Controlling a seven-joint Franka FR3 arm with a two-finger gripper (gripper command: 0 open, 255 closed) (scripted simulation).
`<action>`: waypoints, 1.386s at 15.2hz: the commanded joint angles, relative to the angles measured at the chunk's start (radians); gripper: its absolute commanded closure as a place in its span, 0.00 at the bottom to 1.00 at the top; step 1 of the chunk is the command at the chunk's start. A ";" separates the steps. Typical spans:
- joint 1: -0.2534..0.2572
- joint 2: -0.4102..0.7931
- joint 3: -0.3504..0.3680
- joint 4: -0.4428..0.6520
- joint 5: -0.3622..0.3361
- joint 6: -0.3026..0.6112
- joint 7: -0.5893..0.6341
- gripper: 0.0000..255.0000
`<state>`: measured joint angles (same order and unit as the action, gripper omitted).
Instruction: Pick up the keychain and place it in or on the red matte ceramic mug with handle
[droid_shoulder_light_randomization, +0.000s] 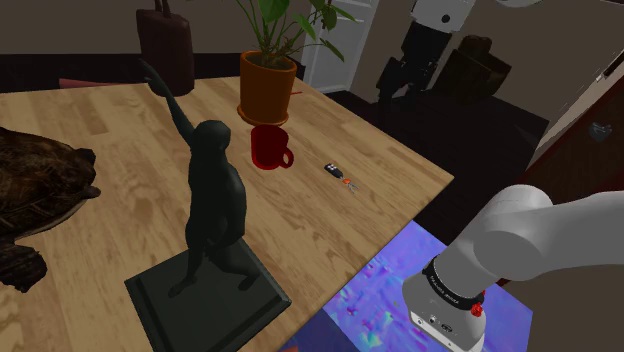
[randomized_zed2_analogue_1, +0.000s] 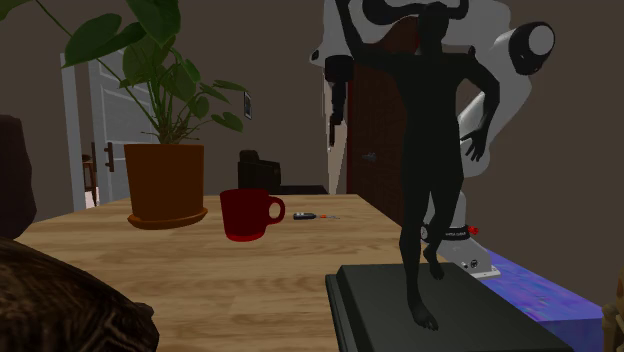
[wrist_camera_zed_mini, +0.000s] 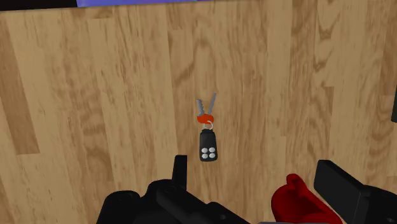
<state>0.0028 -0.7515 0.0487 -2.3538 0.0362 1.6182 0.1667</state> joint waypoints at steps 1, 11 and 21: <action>0.000 0.000 0.000 0.000 0.000 0.000 0.000 0.00; -0.016 0.150 0.001 -0.220 0.008 0.357 0.013 0.00; -0.027 0.377 0.002 -0.308 0.014 0.663 0.021 0.00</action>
<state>-0.0237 -0.3874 0.0518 -2.6572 0.0504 2.2626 0.1889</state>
